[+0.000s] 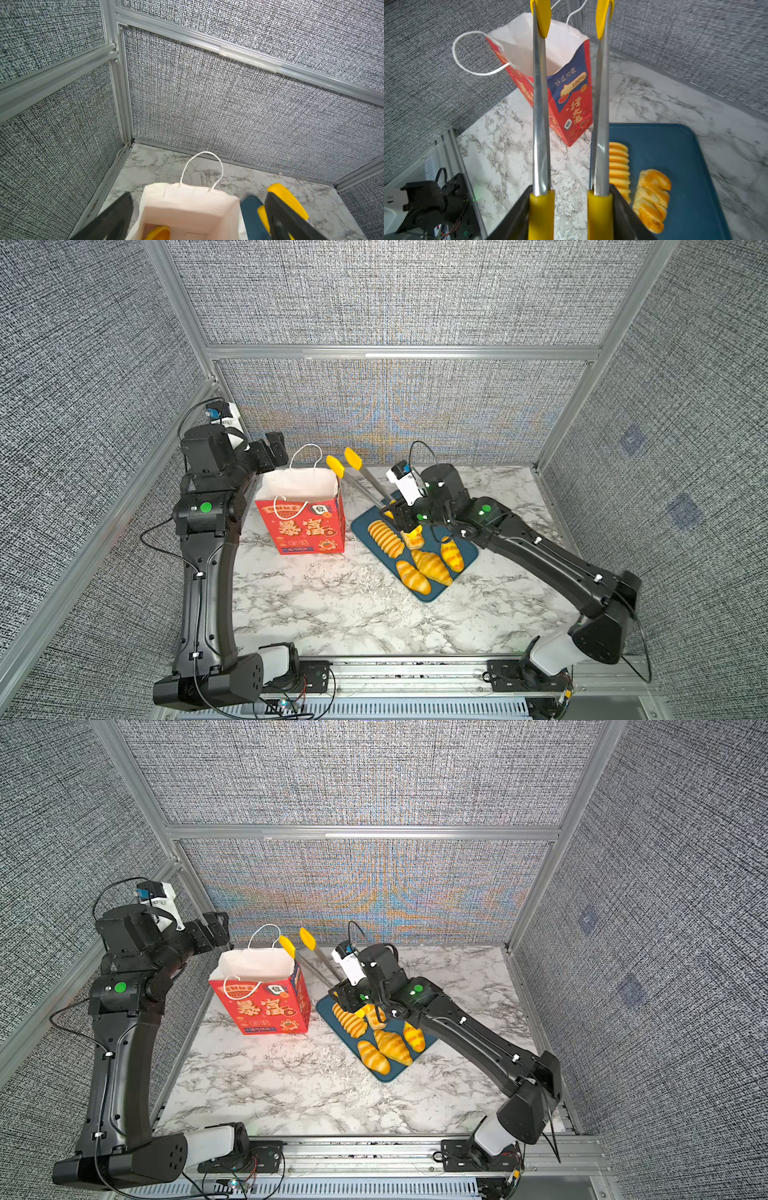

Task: Pack bread into a paper bag
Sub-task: Place the fake bread in the paper bag, then pick up the fake bread from the plate.

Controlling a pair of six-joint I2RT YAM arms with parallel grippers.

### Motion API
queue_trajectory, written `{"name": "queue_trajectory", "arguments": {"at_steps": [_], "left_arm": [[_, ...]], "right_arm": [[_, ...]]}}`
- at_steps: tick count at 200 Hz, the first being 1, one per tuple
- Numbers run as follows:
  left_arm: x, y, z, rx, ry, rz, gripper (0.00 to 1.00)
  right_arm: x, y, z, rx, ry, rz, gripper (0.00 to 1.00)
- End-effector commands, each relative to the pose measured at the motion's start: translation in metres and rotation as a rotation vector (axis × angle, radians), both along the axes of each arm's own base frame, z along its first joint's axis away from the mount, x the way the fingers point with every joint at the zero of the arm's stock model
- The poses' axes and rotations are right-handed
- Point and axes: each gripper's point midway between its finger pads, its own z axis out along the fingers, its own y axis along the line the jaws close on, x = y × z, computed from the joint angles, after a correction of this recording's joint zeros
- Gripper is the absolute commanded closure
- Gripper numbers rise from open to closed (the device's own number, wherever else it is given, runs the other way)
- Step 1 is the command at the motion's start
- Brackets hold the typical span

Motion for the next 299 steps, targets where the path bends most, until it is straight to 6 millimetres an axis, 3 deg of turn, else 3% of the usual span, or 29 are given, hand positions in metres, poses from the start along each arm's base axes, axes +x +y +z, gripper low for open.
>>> {"name": "queue_trajectory", "arguments": {"at_steps": [1, 23, 58, 98, 127, 177, 247, 261, 279, 299], "left_arm": [[-0.002, -0.001, 0.004, 0.012, -0.013, -0.005, 0.0], [-0.004, 0.0, 0.006, 0.014, -0.018, -0.002, 0.0], [-0.006, -0.001, 0.006, 0.011, -0.019, -0.006, 0.0], [-0.006, -0.002, 0.001, 0.005, -0.014, -0.012, 0.0], [-0.004, -0.003, -0.003, 0.002, -0.005, -0.019, 0.0], [-0.004, -0.004, -0.004, 0.002, -0.003, -0.02, 0.0], [-0.005, -0.004, -0.005, 0.007, -0.001, -0.019, 0.0], [-0.004, -0.003, -0.005, 0.008, 0.0, -0.019, 0.0], [-0.005, -0.003, -0.005, 0.011, -0.002, -0.019, 0.0], [-0.005, -0.003, -0.004, 0.013, -0.001, -0.019, 0.0]], "right_arm": [[0.013, -0.026, 0.011, 0.011, -0.036, -0.112, 0.42], [0.014, -0.062, -0.014, -0.051, 0.035, -0.215, 0.4], [-0.01, -0.106, -0.087, -0.185, 0.207, -0.314, 0.39], [-0.043, -0.125, -0.139, -0.204, 0.356, -0.348, 0.38], [-0.056, -0.131, -0.165, -0.218, 0.413, -0.356, 0.38], [-0.062, -0.126, -0.196, -0.207, 0.468, -0.335, 0.38], [-0.057, -0.123, -0.209, -0.223, 0.479, -0.318, 0.39], [-0.056, -0.125, -0.21, -0.226, 0.482, -0.32, 0.44], [-0.055, -0.128, -0.213, -0.239, 0.482, -0.327, 0.62], [-0.052, -0.127, -0.211, -0.24, 0.478, -0.325, 0.72]]}}
